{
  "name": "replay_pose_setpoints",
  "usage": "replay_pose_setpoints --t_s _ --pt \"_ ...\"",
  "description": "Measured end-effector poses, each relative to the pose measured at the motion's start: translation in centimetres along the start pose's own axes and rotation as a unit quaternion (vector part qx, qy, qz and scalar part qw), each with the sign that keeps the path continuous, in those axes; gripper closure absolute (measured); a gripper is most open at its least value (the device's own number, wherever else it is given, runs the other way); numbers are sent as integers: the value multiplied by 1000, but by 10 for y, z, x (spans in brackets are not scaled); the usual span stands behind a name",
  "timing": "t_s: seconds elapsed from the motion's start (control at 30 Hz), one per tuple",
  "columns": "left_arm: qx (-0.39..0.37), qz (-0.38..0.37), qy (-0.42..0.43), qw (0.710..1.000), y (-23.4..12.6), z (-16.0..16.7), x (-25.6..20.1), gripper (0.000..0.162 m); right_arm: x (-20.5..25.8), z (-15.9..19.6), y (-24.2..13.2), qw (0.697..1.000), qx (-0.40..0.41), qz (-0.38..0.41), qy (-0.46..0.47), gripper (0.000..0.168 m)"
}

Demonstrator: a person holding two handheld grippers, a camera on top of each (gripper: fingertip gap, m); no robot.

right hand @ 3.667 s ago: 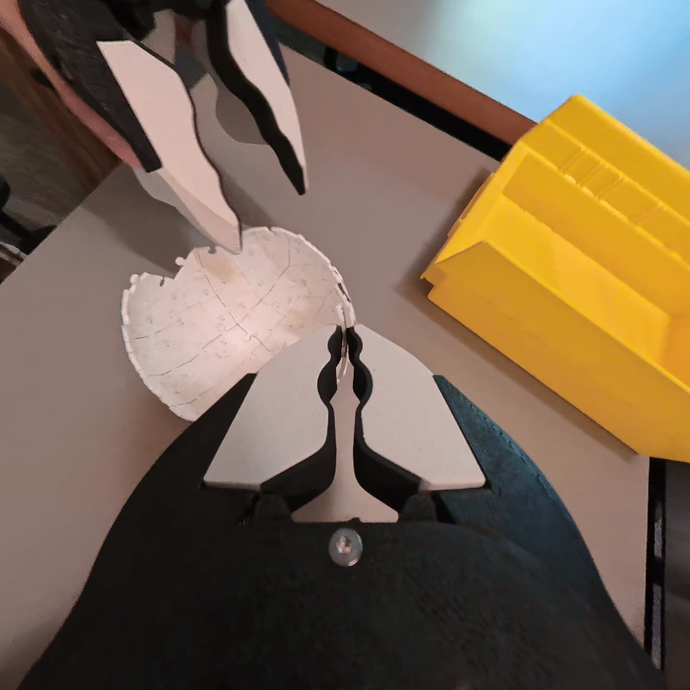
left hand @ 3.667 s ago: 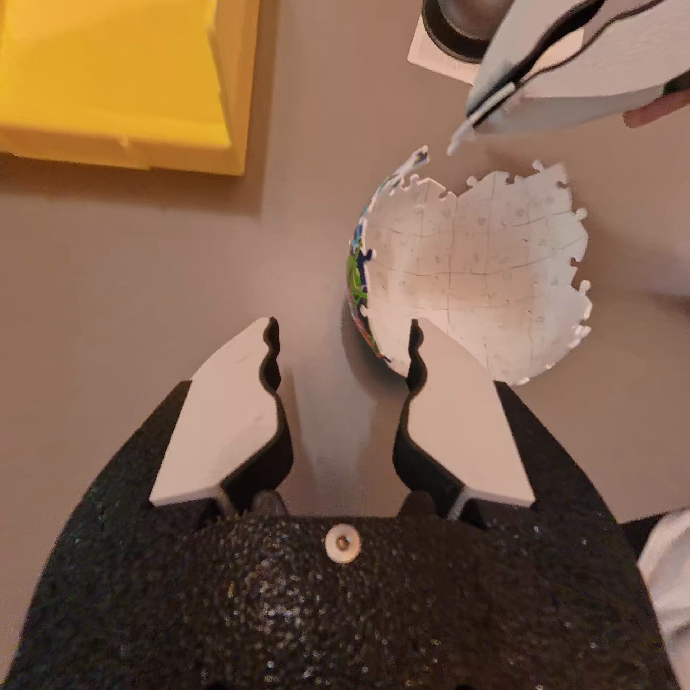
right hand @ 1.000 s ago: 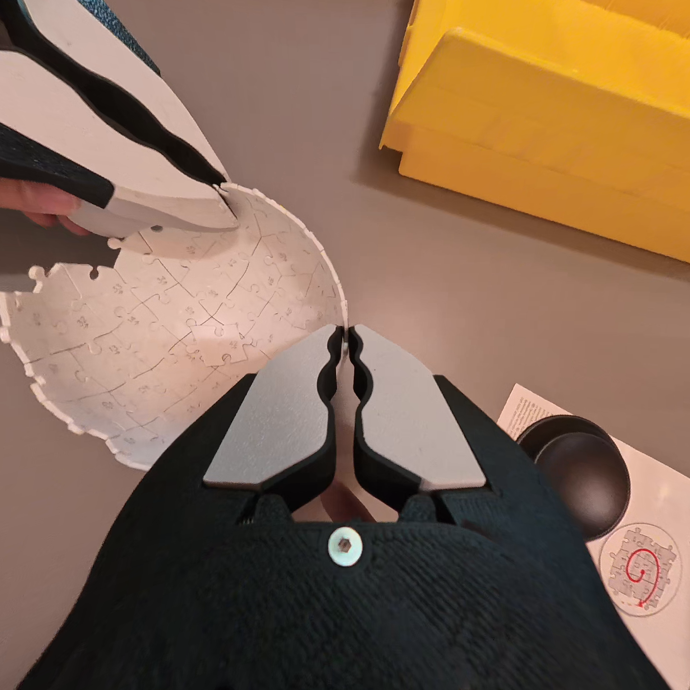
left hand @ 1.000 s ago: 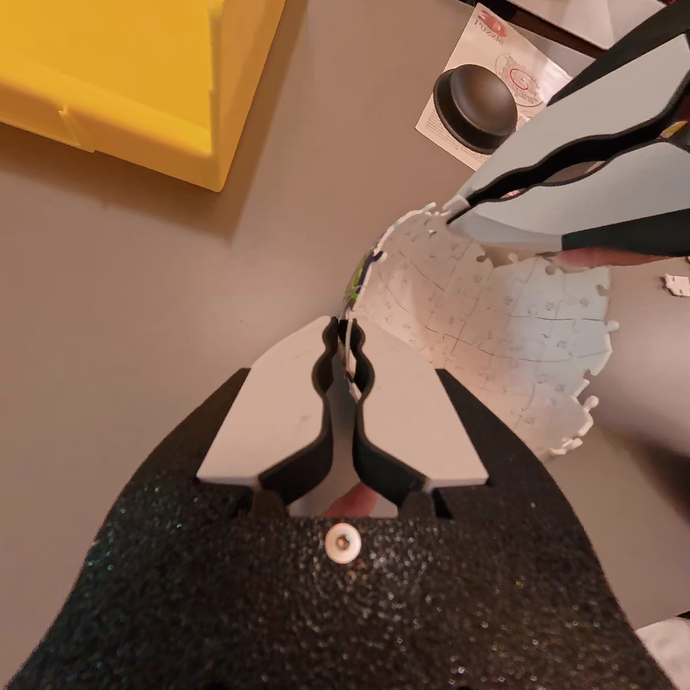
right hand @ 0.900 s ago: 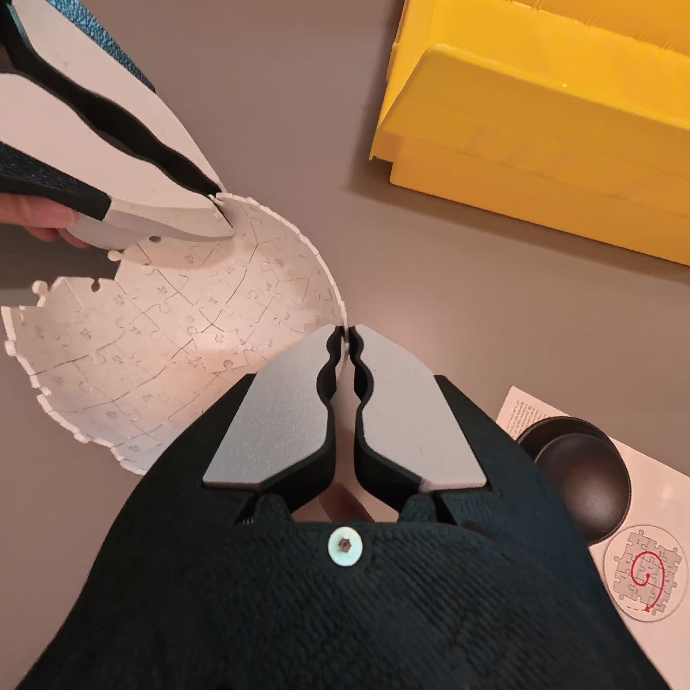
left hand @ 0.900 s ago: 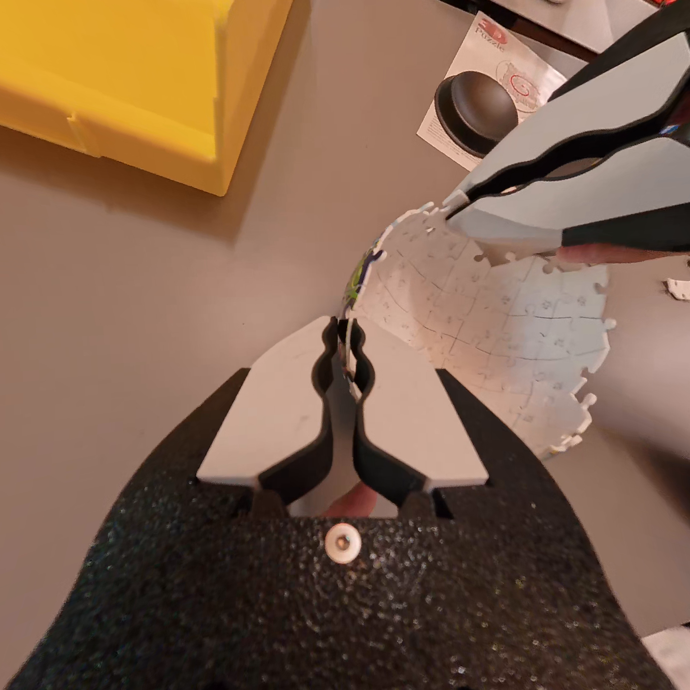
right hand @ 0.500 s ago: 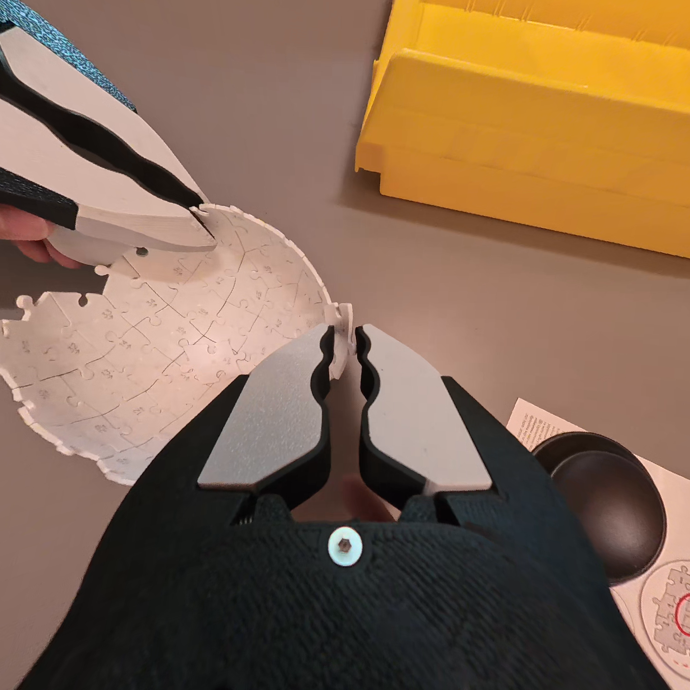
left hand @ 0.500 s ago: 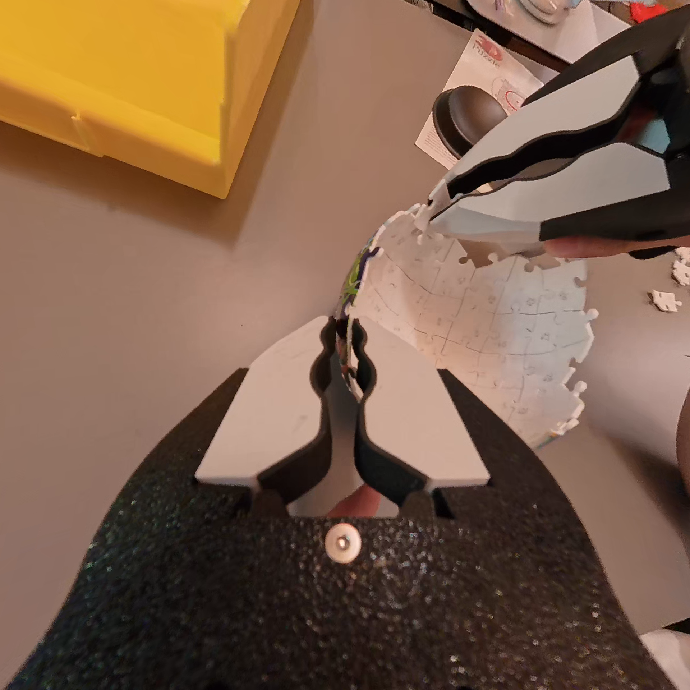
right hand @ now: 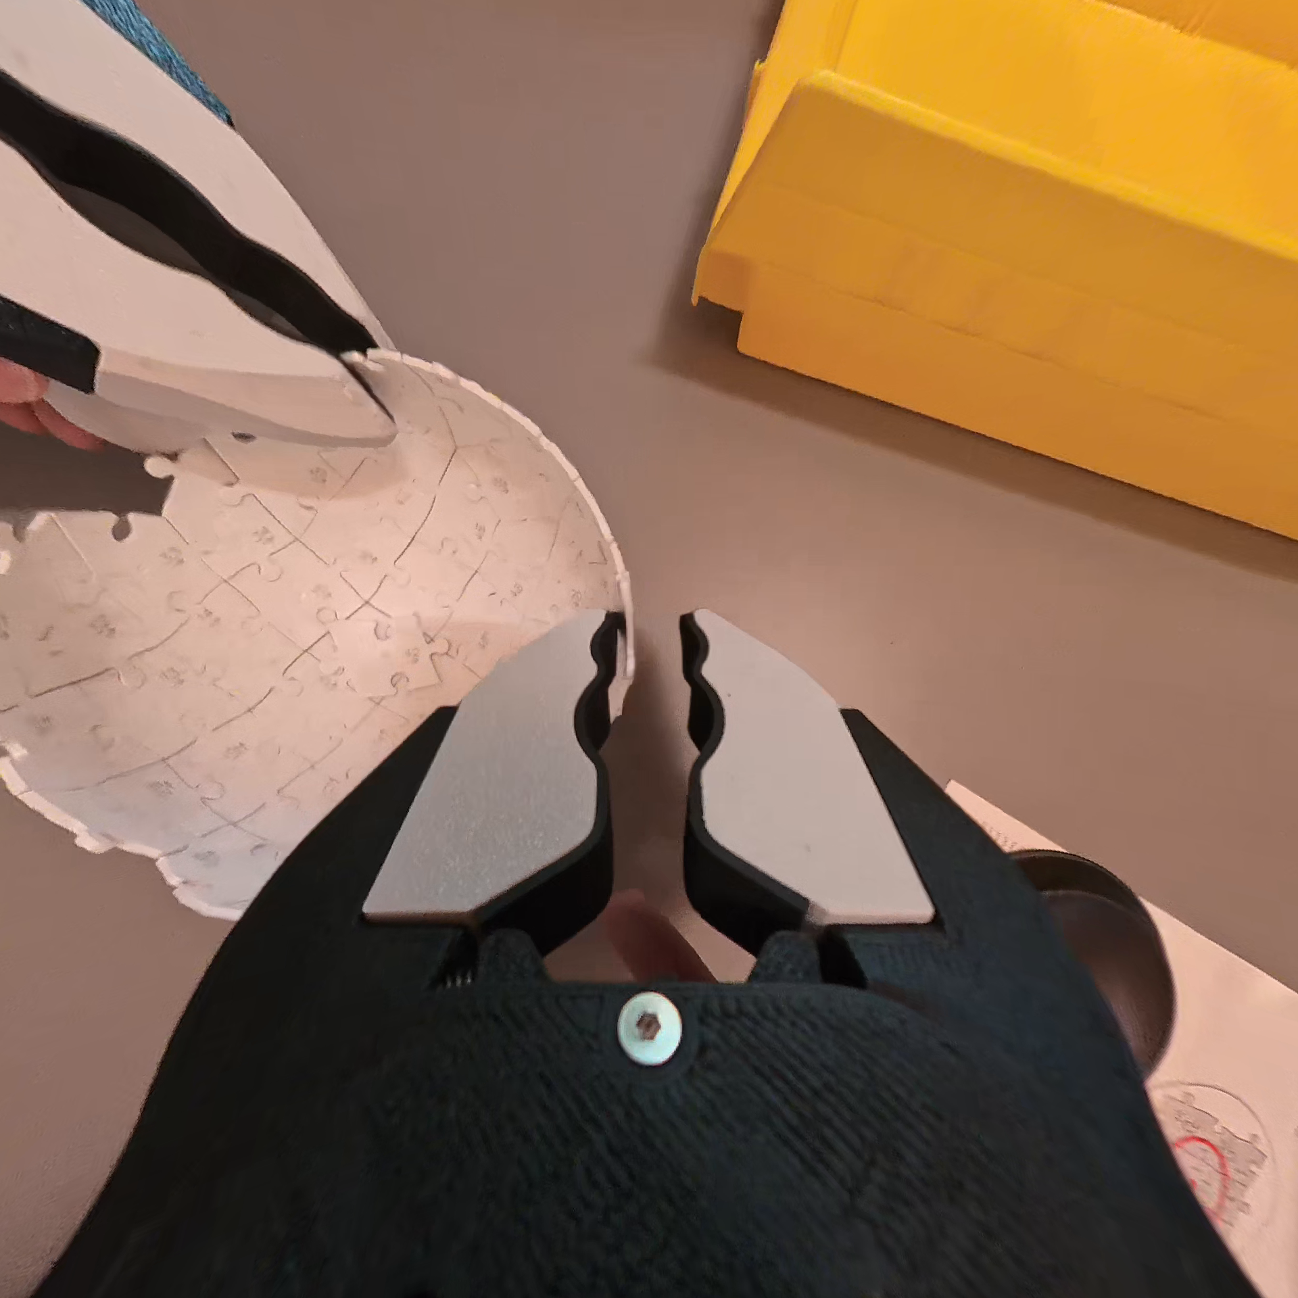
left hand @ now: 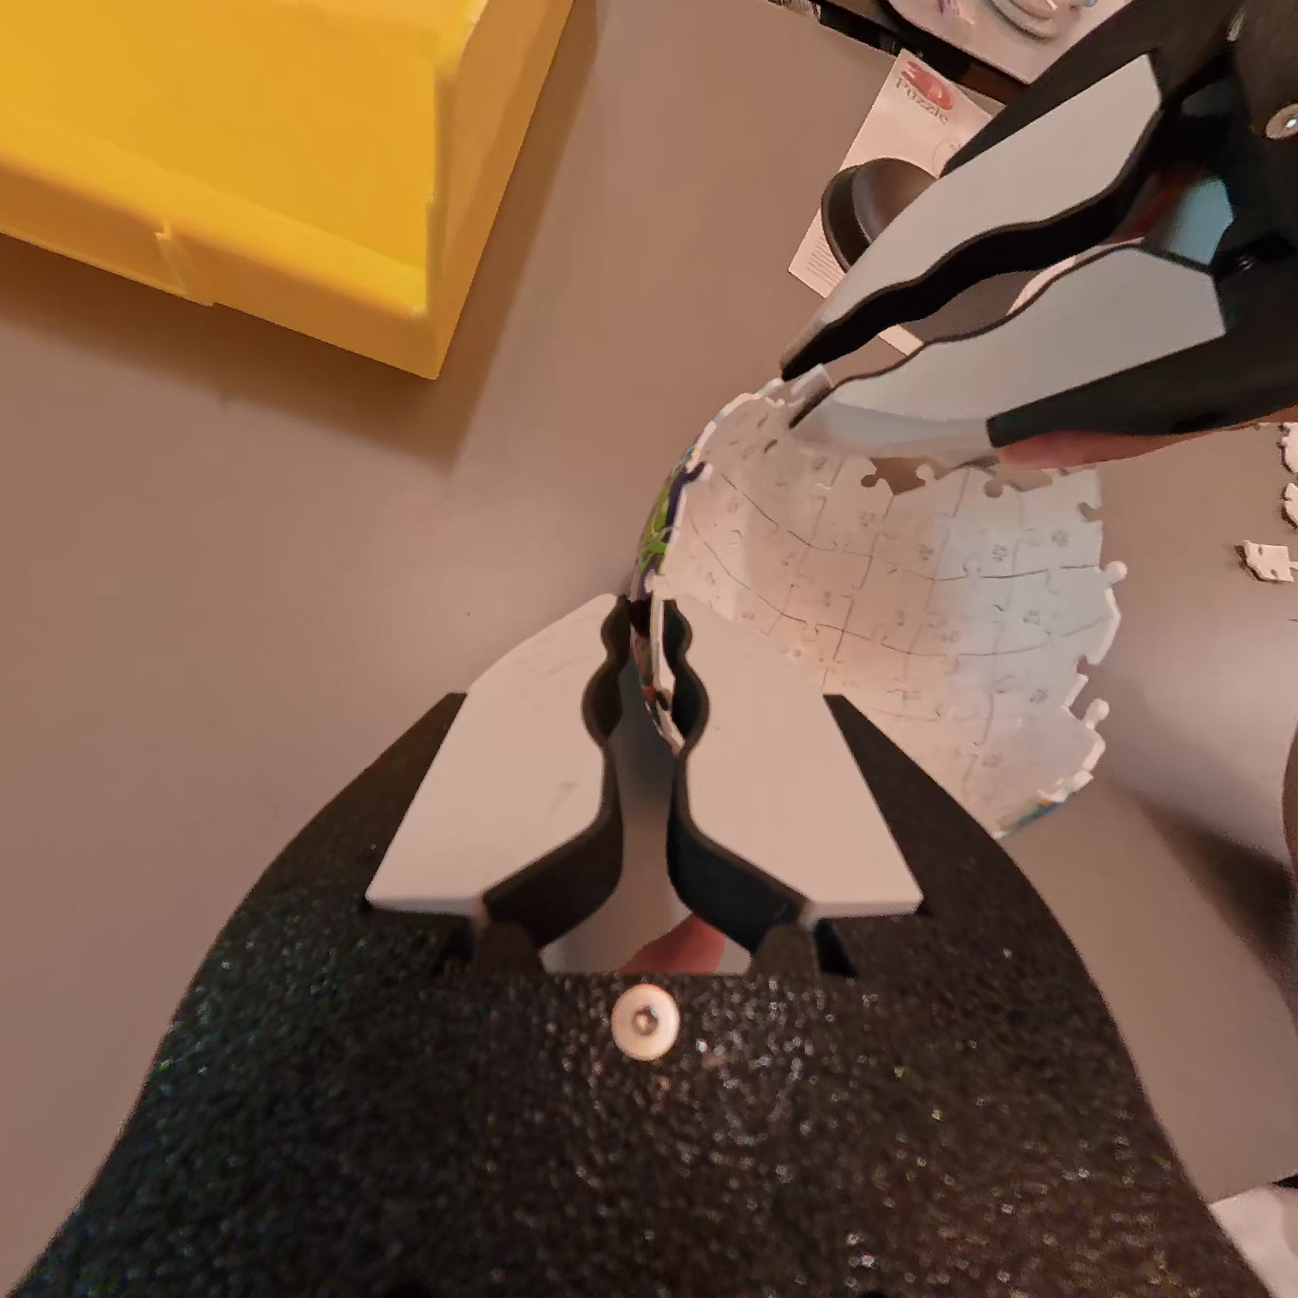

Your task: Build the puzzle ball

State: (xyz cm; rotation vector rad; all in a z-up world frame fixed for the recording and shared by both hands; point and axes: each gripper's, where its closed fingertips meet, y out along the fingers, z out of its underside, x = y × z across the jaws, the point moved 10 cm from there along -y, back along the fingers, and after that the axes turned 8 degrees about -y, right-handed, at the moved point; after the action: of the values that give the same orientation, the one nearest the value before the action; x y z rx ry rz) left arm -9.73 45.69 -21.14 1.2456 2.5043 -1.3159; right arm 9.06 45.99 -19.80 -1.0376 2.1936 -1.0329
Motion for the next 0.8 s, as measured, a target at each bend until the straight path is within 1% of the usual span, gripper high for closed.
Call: replay_pose_setpoints --t_s 0.03,0.17,0.4,0.47,0.5,0.6,0.73,0.8 --pt "-1 2 -1 1000 0 0 0 155 1 -2 1 1000 12 0 -9 150" --pt "-1 -1 0 1000 -1 0 1 155 1 -8 5 999 34 -3 -28 155" --pt "0 7 0 1000 -2 0 0 154 -1 -14 6 996 64 -6 -64 157" --pt "0 9 0 1000 -3 0 0 154 -1 -14 5 996 62 -3 -64 158" --pt "0 10 -1 1000 -3 0 0 154 -1 -15 4 996 58 -1 -62 162" --pt "-2 13 -3 1000 -3 -1 0 153 -2 -15 3 997 40 15 -61 163" --pt "-4 19 -4 1000 -3 -1 1 152 -3 -13 5 995 36 -3 -89 163" --pt "-4 23 -8 1000 -2 -1 2 153 -4 -14 6 995 41 -12 -89 163"
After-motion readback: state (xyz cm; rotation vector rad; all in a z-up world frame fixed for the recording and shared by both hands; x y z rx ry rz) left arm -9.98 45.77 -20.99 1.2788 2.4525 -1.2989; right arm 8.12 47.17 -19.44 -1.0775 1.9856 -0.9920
